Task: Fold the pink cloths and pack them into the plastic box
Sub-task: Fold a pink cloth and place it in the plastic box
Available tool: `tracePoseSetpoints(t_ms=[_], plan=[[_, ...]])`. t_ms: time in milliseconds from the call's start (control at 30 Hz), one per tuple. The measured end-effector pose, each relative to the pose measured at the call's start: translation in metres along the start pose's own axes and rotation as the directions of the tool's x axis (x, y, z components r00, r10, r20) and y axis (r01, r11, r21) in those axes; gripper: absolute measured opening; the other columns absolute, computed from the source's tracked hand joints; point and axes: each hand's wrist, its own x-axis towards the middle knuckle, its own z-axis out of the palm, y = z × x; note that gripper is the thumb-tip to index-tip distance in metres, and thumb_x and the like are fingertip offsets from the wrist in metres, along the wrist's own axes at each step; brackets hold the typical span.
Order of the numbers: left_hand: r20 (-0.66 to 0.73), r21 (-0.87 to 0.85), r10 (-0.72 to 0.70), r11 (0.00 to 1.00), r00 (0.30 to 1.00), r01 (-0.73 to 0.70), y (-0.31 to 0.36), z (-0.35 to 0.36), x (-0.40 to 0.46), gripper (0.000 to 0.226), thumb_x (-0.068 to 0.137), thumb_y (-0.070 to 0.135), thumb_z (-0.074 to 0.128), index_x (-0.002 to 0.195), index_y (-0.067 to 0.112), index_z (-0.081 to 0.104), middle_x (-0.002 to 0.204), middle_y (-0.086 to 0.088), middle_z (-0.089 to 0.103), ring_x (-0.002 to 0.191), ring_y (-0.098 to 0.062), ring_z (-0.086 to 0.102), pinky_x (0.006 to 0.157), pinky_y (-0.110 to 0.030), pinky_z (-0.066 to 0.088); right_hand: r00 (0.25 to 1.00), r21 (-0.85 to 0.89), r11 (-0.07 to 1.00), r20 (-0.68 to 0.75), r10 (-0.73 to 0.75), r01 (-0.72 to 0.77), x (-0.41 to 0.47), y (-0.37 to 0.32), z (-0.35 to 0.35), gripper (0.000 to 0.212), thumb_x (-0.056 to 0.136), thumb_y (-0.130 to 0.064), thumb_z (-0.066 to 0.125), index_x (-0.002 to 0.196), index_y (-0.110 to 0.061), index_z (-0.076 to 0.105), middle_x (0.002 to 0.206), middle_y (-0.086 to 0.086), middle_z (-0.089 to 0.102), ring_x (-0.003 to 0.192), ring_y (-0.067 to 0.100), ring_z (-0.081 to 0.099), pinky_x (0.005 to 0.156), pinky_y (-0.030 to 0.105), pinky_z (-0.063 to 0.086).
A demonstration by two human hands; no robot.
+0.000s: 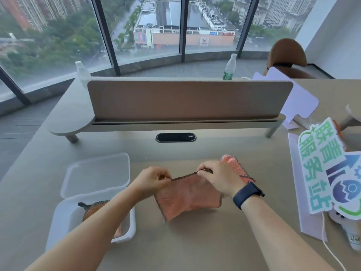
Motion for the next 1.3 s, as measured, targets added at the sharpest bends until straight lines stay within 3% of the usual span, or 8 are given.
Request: tracePoseSetpoints(t_ms=[133, 300, 433, 500, 633, 967, 1100, 1300], plan=[[-0.147, 0.062, 0.058, 0.997, 0.987, -0.049, -0.005, -0.017, 0.0, 0.017, 0.083, 0.011, 0.064, 0.078, 0.027, 0.065, 0.082, 0.007, 0.061, 0.082, -0.012, 0.058, 0.08, -0.033, 0.046, 0.995, -0.092, 0.993, -0.064, -0.079, 0.073, 0.005, -0.009, -0.013, 0.012, 0.091, -0.021, 0.062, 0.097, -0.016, 0.072, 0.09, -0.007, 0.064, 0.081, 0.006, 0.052, 0.074, -0.001, 0.032], [-0.231, -0.023, 0.131, 0.99, 0.964, -0.14, 0.005, -0.029, 0.003, 0.024, 0.092, 0.008, 0.052, 0.085, 0.031, 0.055, 0.1, 0.007, 0.067, 0.097, -0.012, 0.06, 0.087, -0.032, 0.045, 0.982, -0.108, 0.988, -0.138, -0.126, 0.111, 0.012, -0.009, -0.023, 0.009, 0.085, -0.019, 0.069, 0.092, -0.016, 0.073, 0.087, -0.002, 0.062, 0.081, 0.012, 0.054, 0.068, 0.019, 0.032], [-0.24, 0.104, 0.271, 0.962, 0.932, -0.252, 0.011, -0.032, -0.004, 0.019, 0.093, 0.008, 0.05, 0.086, 0.025, 0.051, 0.118, 0.009, 0.058, 0.114, -0.011, 0.047, 0.096, -0.03, 0.036, 0.972, -0.111, 0.987, -0.194, -0.133, 0.113, 0.009, -0.005, -0.025, 0.005, 0.082, -0.018, 0.072, 0.087, -0.017, 0.074, 0.082, -0.001, 0.061, 0.077, 0.015, 0.056, 0.069, 0.026, 0.038], [-0.197, 0.149, 0.286, 0.954, 0.938, -0.26, 0.005, -0.03, -0.008, 0.014, 0.093, 0.013, 0.048, 0.085, 0.025, 0.05, 0.112, 0.011, 0.059, 0.107, -0.011, 0.048, 0.091, -0.031, 0.039, 0.974, -0.095, 0.988, -0.18, -0.136, 0.121, 0.004, -0.002, -0.021, 0.002, 0.081, -0.02, 0.073, 0.083, -0.019, 0.073, 0.078, -0.005, 0.06, 0.073, 0.008, 0.054, 0.067, 0.024, 0.039], [-0.053, 0.242, 0.19, 0.955, 0.98, -0.172, -0.017, -0.018, -0.018, 0.007, 0.083, 0.025, 0.047, 0.081, 0.031, 0.046, 0.078, 0.008, 0.058, 0.077, -0.018, 0.052, 0.073, -0.04, 0.047, 0.996, -0.049, 0.997, -0.05, -0.069, 0.067, -0.01, 0.009, -0.003, 0.01, 0.079, -0.027, 0.074, 0.075, -0.019, 0.071, 0.075, -0.008, 0.063, 0.067, 0.002, 0.054, 0.063, 0.016, 0.037], [0.313, 0.279, -0.117, 0.96, 0.943, 0.027, -0.059, 0.045, -0.029, 0.016, 0.085, 0.021, 0.055, 0.074, 0.032, 0.051, 0.078, 0.011, 0.063, 0.078, -0.011, 0.058, 0.069, -0.027, 0.044, 0.868, -0.077, 0.973, 0.439, 0.231, -0.22, -0.034, 0.058, 0.067, 0.02, 0.074, -0.029, 0.071, 0.061, -0.018, 0.062, 0.05, -0.006, 0.054, 0.042, 0.0, 0.044, 0.053, 0.023, 0.04], [0.303, 0.286, -0.145, 0.957, 0.942, 0.056, -0.068, 0.058, -0.025, 0.006, 0.088, 0.024, 0.055, 0.085, 0.028, 0.059, 0.075, 0.016, 0.057, 0.074, -0.007, 0.054, 0.06, -0.02, 0.038, 0.826, -0.093, 0.96, 0.491, 0.277, -0.266, -0.035, 0.071, 0.081, 0.014, 0.078, -0.024, 0.069, 0.068, -0.015, 0.064, 0.059, -0.006, 0.056, 0.055, 0.011, 0.051, 0.057, 0.029, 0.046], [0.08, 0.208, -0.208, 0.96, 0.975, 0.188, -0.072, 0.056, 0.003, 0.021, 0.087, 0.016, 0.053, 0.101, 0.026, 0.065, 0.095, 0.008, 0.067, 0.086, -0.012, 0.061, 0.078, -0.028, 0.049, 0.893, -0.16, 0.939, 0.296, 0.338, -0.303, -0.009, 0.081, 0.08, 0.018, 0.087, -0.024, 0.061, 0.101, -0.017, 0.07, 0.099, 0.001, 0.071, 0.09, 0.019, 0.064, 0.079, 0.032, 0.049]])
